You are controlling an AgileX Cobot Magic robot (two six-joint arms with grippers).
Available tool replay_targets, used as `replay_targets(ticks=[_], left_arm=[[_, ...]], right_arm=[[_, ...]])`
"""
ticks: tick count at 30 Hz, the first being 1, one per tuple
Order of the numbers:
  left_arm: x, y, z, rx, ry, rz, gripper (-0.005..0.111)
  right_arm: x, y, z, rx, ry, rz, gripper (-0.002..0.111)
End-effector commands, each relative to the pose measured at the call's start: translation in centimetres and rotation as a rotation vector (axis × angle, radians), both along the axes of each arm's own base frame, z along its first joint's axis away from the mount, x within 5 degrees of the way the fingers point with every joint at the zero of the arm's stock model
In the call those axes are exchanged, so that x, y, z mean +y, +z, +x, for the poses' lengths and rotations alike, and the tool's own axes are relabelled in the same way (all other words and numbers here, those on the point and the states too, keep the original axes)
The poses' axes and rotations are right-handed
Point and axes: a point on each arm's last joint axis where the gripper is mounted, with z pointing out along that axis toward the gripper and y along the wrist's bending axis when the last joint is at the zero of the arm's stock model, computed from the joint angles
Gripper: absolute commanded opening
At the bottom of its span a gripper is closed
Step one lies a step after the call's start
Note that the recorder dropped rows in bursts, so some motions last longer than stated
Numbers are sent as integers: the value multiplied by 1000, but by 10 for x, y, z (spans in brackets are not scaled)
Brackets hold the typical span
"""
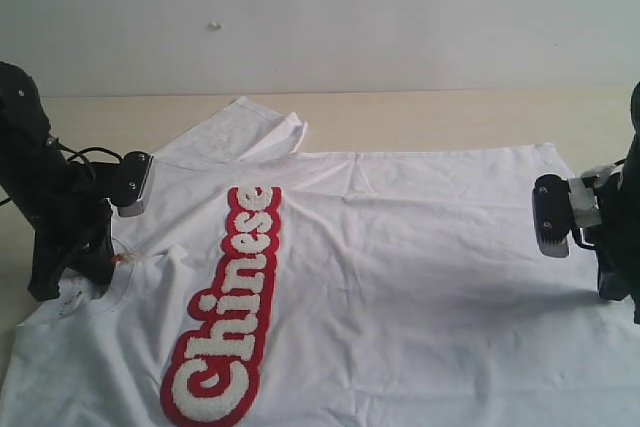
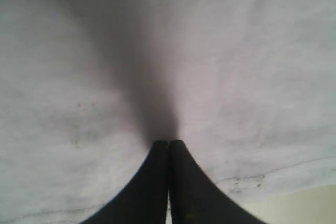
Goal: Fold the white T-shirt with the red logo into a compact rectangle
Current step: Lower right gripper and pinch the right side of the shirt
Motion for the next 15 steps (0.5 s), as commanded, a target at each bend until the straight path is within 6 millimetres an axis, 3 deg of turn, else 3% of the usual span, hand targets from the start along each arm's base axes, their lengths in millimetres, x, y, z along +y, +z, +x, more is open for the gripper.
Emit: replay_targets(ticks=[1,2,4,6,10,15], left_arm=[[3,-5,-6,45,-8,15,0],[3,-5,-6,45,-8,15,0],[3,-5,-6,45,-8,15,0],[3,-5,-6,45,-8,15,0],[3,-5,-6,45,-6,14,0],[3,-5,-6,45,-6,14,0]], right_arm=[[0,14,4,-84,-72,7,31],[0,20,4,-102,-72,5,49],[0,27,1,-100,-70,3,69],[1,31,-4,-61,59,5,84],[0,30,-5,-30,212,5,86],[0,18,-1,-22,227,9,86]])
